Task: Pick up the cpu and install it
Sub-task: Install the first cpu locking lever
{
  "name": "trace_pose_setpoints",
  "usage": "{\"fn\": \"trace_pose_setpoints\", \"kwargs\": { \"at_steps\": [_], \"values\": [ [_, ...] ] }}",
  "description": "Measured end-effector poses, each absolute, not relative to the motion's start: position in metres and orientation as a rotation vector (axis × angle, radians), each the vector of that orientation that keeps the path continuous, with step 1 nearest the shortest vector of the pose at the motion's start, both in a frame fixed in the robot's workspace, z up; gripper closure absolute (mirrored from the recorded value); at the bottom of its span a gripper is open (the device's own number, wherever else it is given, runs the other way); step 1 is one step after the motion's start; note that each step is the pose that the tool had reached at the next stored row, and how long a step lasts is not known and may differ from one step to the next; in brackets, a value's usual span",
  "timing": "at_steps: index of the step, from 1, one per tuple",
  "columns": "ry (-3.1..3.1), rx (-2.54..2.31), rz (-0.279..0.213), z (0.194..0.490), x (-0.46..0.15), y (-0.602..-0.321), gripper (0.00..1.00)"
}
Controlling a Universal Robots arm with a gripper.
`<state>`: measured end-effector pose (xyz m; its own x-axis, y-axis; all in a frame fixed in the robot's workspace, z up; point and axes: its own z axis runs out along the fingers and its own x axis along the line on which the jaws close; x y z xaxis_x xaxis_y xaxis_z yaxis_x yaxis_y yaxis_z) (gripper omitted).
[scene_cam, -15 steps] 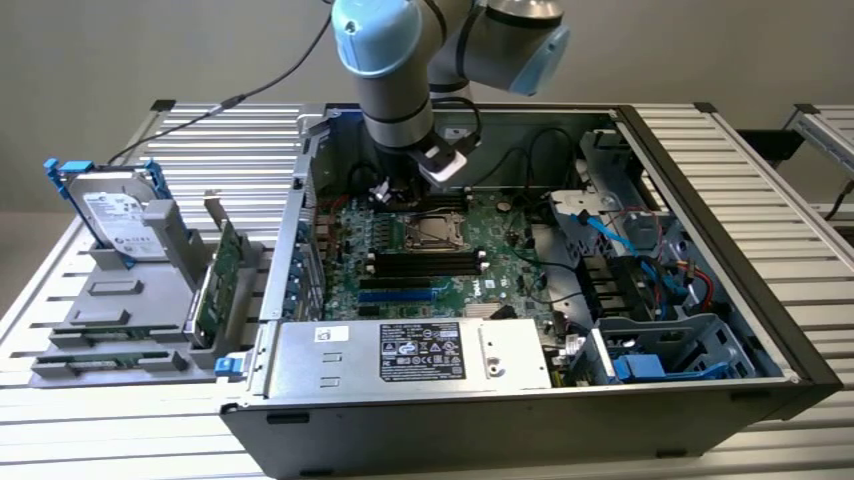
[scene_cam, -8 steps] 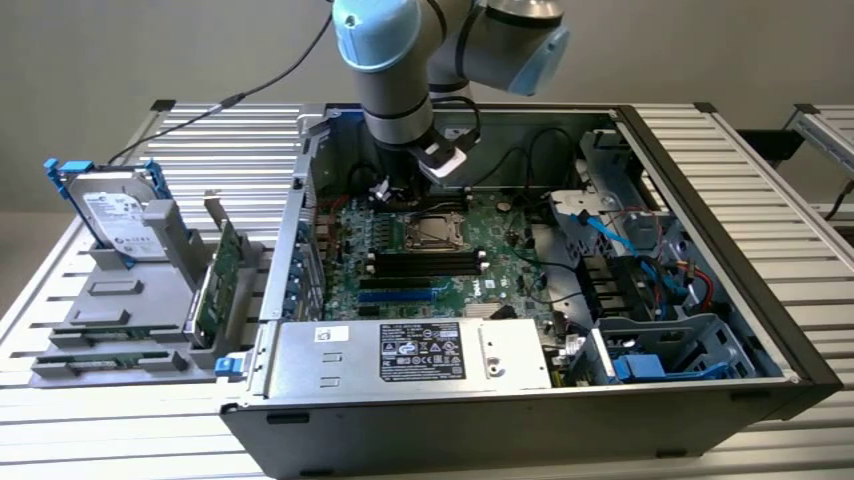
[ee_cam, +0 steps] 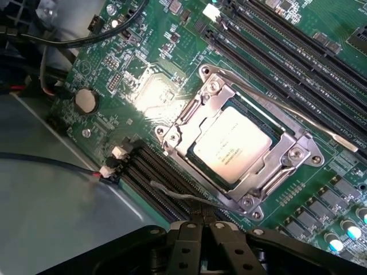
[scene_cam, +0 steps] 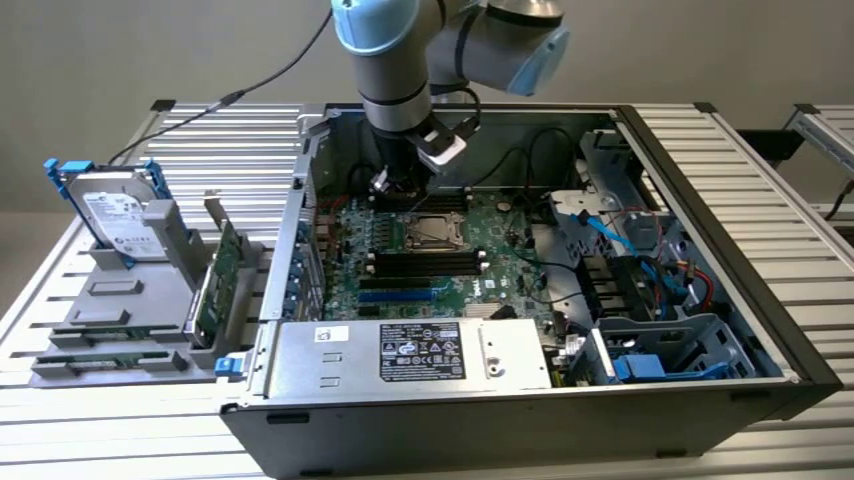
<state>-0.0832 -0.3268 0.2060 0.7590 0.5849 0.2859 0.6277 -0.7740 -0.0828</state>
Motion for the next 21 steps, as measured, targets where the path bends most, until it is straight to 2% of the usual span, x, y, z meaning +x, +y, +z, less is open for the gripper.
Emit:
{"fn": "trace_pose_setpoints", "kwargs": {
  "at_steps": [13,21],
  "values": [
    [-1.069,-2.735,-0.354,0.215,-0.094,-0.325,0.89],
    [-1.071,-2.733,-0.354,0.218,-0.096,-0.337,0.89]
  ]
}}
